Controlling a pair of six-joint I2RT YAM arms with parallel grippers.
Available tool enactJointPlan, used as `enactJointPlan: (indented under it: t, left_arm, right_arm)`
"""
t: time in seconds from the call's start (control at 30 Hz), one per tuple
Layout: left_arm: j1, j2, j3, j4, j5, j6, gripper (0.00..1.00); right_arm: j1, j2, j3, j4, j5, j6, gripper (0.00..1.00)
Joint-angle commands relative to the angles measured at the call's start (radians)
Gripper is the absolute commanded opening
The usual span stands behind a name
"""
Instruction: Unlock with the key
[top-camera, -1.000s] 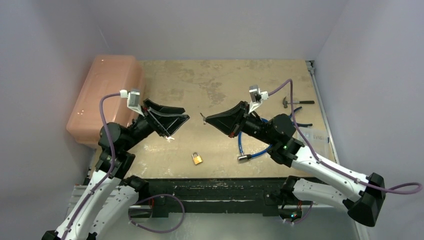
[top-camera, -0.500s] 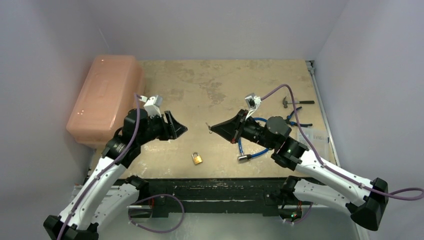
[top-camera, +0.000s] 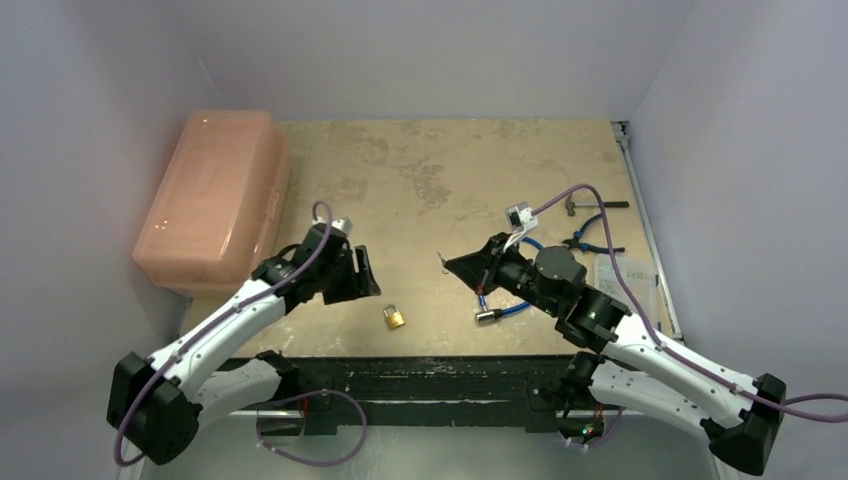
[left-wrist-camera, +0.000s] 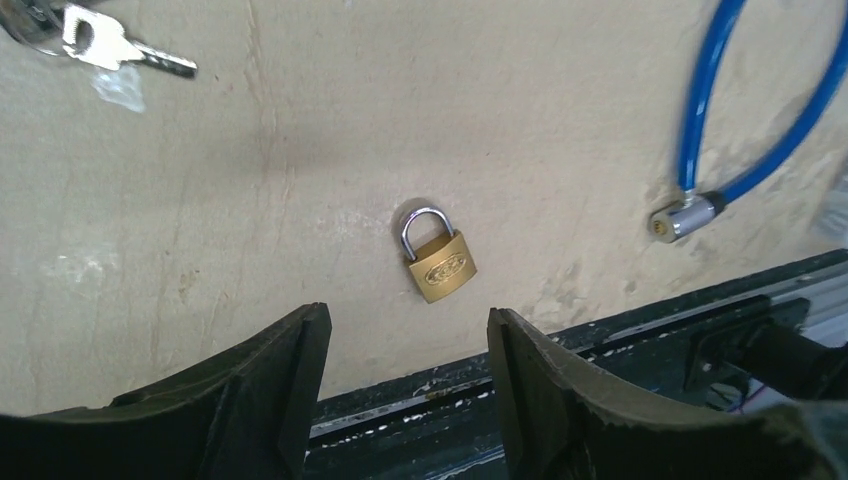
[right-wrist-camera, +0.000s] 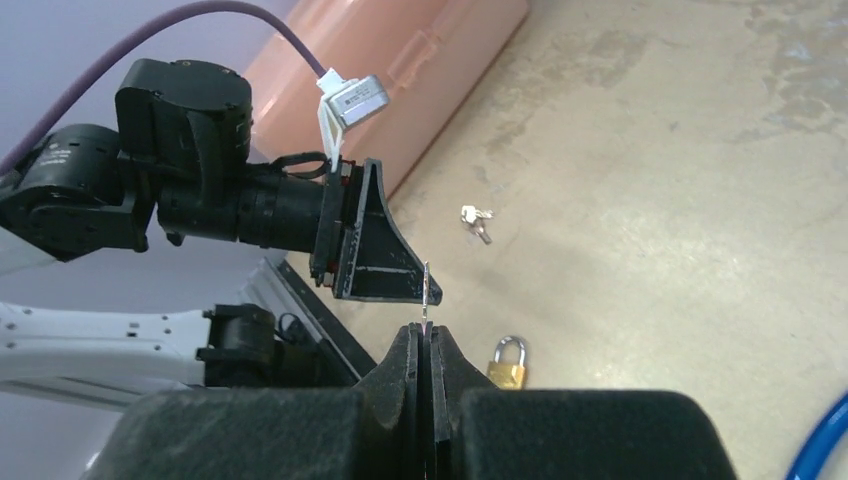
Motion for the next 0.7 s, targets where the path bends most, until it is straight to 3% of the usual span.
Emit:
enactJointPlan:
  t: [0.0,0.3,0.67]
  left_arm:
    - [-0.122,0.120,0.038,-0.018,-0.149,-0.112,0.63]
    - [-0.304,0.313,0.119,0.005,-0.256,-0.252,0.59]
    - [-0.357,0.388,0.107,0.040,-0.299,-0.348,0.57]
  right_arm:
    - [-0.002,-0.041,-0.037,-0.045,0.040,-0.042,0.00]
    - [-0.002,-0.093,-0.074,-0.086,0.029,-0.072,0.00]
    - [-0.002,-0.129,-0.102,-0.117,0.046,-0.065,0.00]
